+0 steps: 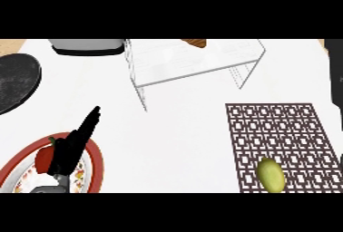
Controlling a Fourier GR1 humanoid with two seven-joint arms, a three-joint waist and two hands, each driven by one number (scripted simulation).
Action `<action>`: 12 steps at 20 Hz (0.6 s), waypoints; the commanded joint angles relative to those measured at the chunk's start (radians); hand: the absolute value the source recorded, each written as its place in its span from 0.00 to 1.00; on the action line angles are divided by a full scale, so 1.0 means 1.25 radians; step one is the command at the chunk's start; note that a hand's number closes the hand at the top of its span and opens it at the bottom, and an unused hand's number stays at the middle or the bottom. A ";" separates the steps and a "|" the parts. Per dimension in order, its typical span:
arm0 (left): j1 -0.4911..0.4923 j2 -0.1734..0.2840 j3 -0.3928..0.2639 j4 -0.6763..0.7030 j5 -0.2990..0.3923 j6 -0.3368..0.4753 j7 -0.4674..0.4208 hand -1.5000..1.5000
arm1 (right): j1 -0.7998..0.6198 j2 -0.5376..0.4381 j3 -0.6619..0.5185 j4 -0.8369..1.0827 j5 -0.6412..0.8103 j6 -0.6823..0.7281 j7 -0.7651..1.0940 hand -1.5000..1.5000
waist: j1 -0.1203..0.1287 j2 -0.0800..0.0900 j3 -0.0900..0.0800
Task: Pick the croissant from the placemat and place it in the tiered shelf
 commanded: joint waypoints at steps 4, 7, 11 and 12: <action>0.026 0.003 0.012 -0.006 0.012 -0.007 0.039 0.50 | 0.129 -0.137 -0.011 -0.107 -0.078 0.191 0.002 0.00 | -0.012 -0.002 -0.003; 0.020 -0.015 -0.009 -0.045 -0.006 0.012 0.082 0.50 | 0.215 -0.127 -0.002 -0.160 -0.118 0.256 -0.037 0.00 | -0.007 -0.002 -0.003; 0.032 0.013 0.013 -0.027 0.009 -0.020 0.041 0.50 | 0.283 -0.196 -0.001 -0.214 -0.161 0.364 -0.035 0.00 | -0.006 -0.001 -0.003; 0.001 -0.035 -0.013 0.037 -0.029 0.029 0.021 0.50 | 0.293 -0.215 -0.010 -0.214 -0.175 0.382 -0.034 0.00 | -0.010 0.001 -0.003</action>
